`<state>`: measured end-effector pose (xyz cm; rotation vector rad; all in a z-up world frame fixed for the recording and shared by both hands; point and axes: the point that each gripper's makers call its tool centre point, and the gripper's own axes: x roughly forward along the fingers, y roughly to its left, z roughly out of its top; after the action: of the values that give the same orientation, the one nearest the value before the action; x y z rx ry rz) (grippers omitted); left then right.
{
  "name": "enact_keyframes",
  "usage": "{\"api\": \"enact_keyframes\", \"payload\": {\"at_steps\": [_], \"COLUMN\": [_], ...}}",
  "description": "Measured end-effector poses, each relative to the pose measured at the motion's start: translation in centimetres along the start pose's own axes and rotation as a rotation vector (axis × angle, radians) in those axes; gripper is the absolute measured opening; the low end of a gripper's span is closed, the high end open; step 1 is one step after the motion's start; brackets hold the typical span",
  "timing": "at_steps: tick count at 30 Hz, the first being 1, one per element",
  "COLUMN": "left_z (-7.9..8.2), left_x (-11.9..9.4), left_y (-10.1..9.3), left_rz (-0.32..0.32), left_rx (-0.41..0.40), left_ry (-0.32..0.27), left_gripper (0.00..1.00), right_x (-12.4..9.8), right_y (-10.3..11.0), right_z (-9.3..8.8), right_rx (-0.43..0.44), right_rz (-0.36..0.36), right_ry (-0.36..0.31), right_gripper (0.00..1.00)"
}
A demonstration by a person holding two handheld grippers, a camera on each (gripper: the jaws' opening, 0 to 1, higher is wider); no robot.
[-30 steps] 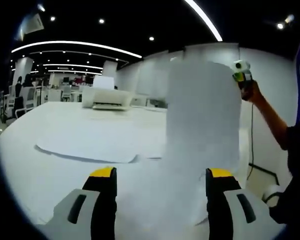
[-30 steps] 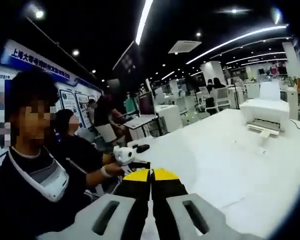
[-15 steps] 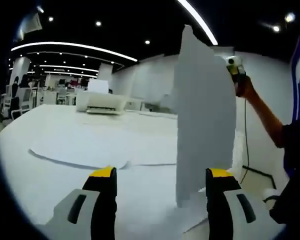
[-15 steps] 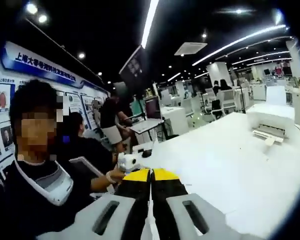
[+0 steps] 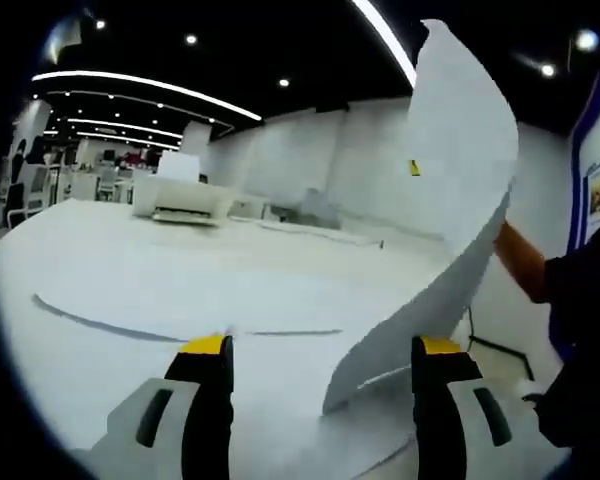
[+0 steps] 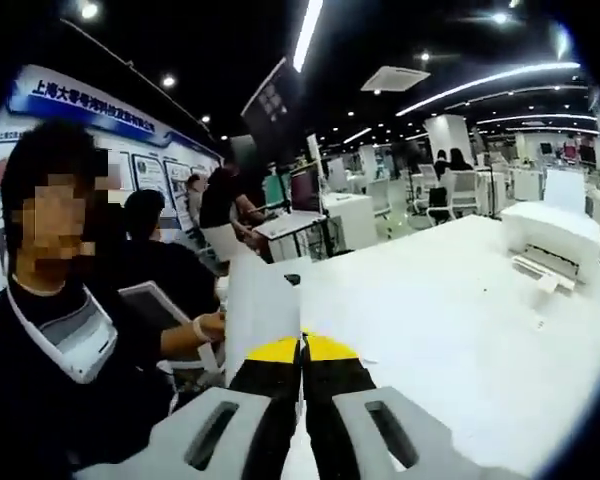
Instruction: Organize the stack of printing papers by aligning and flattening the scattered papers on the table
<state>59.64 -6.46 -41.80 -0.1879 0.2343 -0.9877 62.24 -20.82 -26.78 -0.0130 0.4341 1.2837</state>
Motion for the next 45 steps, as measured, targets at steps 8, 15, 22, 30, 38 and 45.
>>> {"api": "enact_keyframes", "payload": {"at_steps": [8,15,22,30,38,45], "left_z": [0.6,1.3,1.4,2.1,3.5,3.9], "left_x": [0.4,1.3,1.1,1.4,1.3,1.1], "left_y": [-1.3,-2.4,-2.1,-2.1,-1.5,-1.2], "left_rz": [-0.079,-0.126,-0.115,-0.116,-0.102,-0.099], "left_rx": [-0.029,-0.044,-0.04,-0.04,-0.025,-0.036], "left_ry": [-0.041,-0.048,-0.046,-0.059,-0.101,-0.127], "left_gripper": [0.75,0.74,0.74,0.71,0.61,0.5], "right_x": [1.0,3.8,5.4,7.7,9.1,9.1], "right_y": [-2.3,-4.8,-3.9,-5.0,-3.8,-3.8], "right_z": [0.1,0.2,0.9,1.4,1.6,1.9], "right_rx": [-0.054,-0.057,-0.077,-0.111,-0.151,-0.159], "right_rz": [-0.063,-0.131,-0.134,-0.19,-0.148,-0.137], "right_ry": [-0.021,0.013,-0.025,0.0,0.011,0.006], "right_gripper": [0.0,0.0,0.0,0.0,0.0,0.0]}}
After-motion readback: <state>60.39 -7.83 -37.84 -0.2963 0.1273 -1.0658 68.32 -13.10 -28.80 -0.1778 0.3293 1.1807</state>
